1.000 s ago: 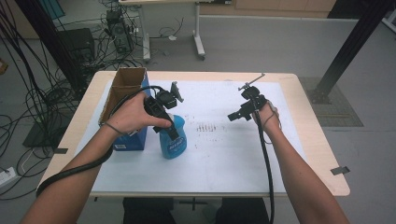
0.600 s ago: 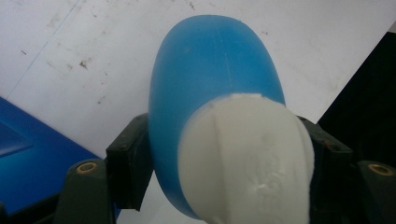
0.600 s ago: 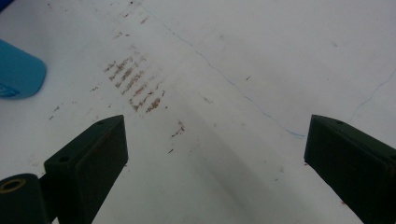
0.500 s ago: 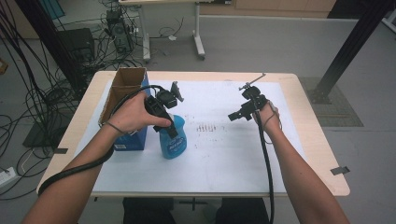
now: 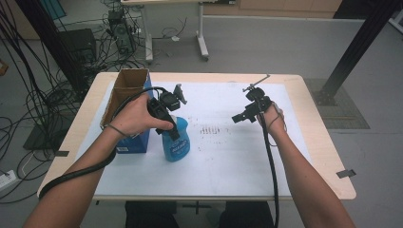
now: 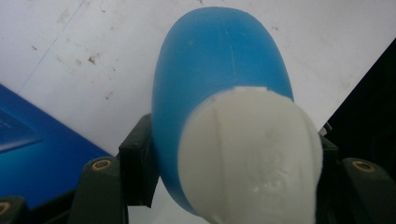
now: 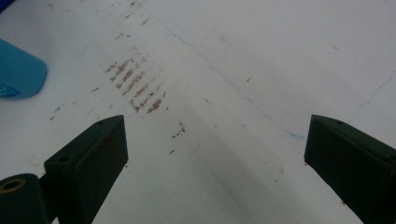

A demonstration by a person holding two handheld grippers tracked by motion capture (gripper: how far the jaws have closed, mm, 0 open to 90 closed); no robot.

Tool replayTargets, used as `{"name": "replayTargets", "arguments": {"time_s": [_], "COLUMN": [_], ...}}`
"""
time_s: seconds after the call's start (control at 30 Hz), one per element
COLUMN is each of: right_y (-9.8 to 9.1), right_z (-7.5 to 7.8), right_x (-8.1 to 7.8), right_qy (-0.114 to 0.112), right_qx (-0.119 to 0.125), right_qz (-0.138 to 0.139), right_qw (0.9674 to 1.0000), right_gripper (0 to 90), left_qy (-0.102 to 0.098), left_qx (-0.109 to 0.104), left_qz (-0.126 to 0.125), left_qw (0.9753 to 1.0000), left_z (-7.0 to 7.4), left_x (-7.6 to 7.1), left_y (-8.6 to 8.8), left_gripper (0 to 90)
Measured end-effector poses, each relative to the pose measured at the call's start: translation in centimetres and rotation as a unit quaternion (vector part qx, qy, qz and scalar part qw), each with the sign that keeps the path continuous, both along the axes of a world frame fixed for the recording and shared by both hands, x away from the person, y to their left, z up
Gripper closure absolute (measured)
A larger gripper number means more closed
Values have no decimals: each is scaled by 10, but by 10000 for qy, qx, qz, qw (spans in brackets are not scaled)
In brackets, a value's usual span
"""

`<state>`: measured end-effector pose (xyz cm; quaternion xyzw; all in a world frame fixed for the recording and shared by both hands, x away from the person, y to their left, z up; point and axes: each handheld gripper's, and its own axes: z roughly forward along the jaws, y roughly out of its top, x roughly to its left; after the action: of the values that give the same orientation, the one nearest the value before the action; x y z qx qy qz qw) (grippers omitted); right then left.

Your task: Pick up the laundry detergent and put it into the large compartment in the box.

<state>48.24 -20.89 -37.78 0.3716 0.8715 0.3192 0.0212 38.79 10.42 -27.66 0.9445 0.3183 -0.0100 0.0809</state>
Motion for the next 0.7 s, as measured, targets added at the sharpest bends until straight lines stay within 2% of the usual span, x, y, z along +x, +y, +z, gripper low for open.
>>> {"name": "replayTargets", "arguments": {"time_s": [0.2, 0.7], "right_y": [0, 0], "right_z": [0, 1], "right_x": [0, 0], "right_qy": [9, -18], "right_qx": [-9, -26], "right_qz": [3, 5], "right_qw": [10000, 10000], "right_gripper": [57, 57], "left_qy": [-65, -31], "left_qx": [-5, 23], "left_qz": [30, 56], "left_qw": [10000, 10000], "left_z": [0, 0], "left_x": [-2, -1], "left_y": [-1, 0], "left_gripper": [380, 381]}}
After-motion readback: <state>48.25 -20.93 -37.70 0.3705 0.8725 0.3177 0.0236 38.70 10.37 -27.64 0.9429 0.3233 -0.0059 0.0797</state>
